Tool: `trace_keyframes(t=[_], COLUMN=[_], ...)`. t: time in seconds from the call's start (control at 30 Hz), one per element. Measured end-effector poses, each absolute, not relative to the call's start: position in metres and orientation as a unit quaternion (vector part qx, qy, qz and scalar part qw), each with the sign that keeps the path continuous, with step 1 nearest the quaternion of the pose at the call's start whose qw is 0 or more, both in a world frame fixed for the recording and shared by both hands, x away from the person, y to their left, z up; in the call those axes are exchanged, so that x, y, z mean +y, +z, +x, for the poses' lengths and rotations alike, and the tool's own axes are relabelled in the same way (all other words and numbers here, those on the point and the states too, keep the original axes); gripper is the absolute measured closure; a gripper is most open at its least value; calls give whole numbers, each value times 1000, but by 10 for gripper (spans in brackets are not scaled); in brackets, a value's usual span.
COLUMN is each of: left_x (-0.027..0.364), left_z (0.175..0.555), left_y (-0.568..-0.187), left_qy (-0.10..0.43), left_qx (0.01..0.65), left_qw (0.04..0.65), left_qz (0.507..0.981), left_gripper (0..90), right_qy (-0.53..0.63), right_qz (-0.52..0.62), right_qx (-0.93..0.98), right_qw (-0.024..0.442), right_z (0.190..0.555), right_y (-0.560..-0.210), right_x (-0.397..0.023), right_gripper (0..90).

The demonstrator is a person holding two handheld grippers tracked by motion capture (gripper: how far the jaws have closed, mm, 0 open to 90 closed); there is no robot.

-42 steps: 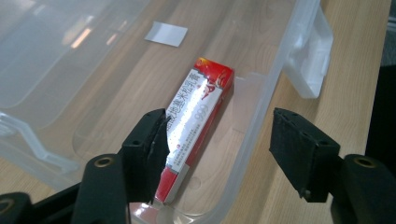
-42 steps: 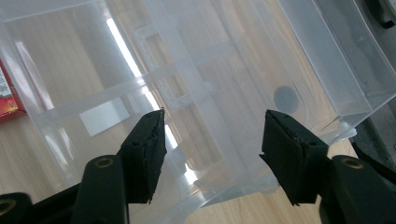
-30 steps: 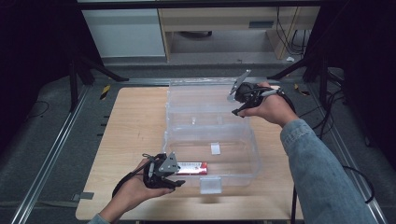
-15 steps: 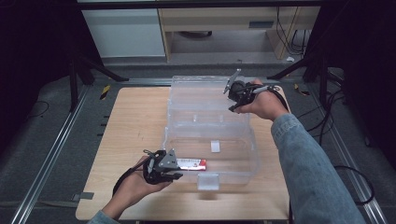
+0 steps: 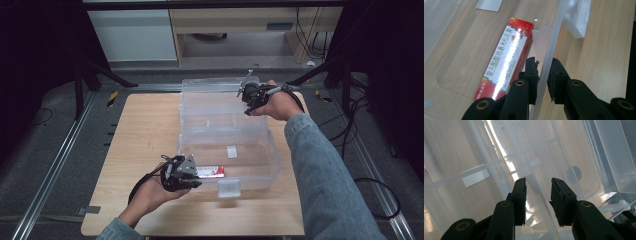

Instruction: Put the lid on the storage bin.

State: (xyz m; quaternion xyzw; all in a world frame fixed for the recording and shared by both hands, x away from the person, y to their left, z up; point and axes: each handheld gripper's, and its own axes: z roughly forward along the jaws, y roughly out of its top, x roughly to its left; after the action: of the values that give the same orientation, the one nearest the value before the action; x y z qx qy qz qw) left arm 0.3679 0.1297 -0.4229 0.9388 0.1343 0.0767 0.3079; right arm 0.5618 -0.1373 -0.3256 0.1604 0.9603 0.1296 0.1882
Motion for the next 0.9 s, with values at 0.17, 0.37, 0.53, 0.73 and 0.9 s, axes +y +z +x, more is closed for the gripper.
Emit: trace_keyframes(t=[0.17,0.37,0.53,0.73,0.9], left_x=[128,127,129,130,129], left_z=[368,365,364,364,363], left_y=[-423,-423,-423,-423,-423], left_qy=[84,93,95,94,94], left_qx=[134,139,142,143,144], left_qw=[308,304,300,299,297], left_qz=[938,938,939,939,939], left_gripper=[788,785,780,774,770], right_qy=[137,150,148,153,162], right_qz=[136,134,127,121,120], right_qx=[964,963,963,963,962], right_qw=[183,179,184,186,182], right_z=[561,556,548,537,525], right_y=[-323,-319,-317,-312,-306], right_x=[-136,-137,-137,-138,-141], right_gripper=[750,780,807,831,845])
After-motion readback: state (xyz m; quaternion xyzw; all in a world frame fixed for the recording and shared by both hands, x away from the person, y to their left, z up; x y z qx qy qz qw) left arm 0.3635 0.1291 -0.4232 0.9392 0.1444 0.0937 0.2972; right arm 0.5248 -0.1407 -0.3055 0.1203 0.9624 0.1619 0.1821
